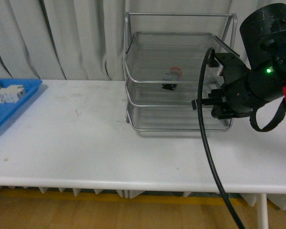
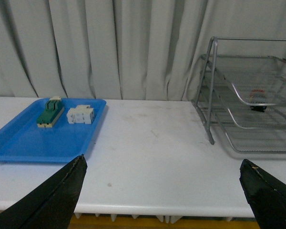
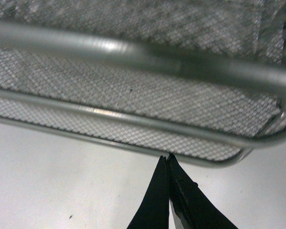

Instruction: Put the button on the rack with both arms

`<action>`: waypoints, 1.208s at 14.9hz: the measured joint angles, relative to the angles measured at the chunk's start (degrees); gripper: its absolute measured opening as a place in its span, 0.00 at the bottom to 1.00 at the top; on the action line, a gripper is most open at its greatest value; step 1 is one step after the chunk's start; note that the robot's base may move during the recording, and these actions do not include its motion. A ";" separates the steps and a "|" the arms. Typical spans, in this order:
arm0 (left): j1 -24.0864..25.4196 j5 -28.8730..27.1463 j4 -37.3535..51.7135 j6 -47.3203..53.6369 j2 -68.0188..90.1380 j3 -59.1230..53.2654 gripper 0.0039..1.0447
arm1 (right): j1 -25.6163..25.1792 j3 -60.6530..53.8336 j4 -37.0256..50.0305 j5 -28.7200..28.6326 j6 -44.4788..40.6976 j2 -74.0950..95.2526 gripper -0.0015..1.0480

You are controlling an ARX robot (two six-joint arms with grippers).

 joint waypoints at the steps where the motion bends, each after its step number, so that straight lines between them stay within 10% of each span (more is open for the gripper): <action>1: 0.00 0.00 0.00 0.00 0.00 0.00 0.94 | 0.04 -3.48 1.25 -1.75 1.05 -2.60 0.02; 5: 0.00 0.00 0.00 0.00 0.00 0.00 0.94 | -2.12 -24.65 9.75 -11.47 5.38 -22.40 0.02; 15: 0.00 0.00 0.00 0.00 0.00 0.00 0.94 | -32.39 -38.18 17.00 -19.32 9.94 -42.34 0.02; 18: 0.00 0.02 0.00 0.00 0.00 0.00 0.94 | -27.93 -51.63 44.30 -13.88 2.60 -52.54 0.02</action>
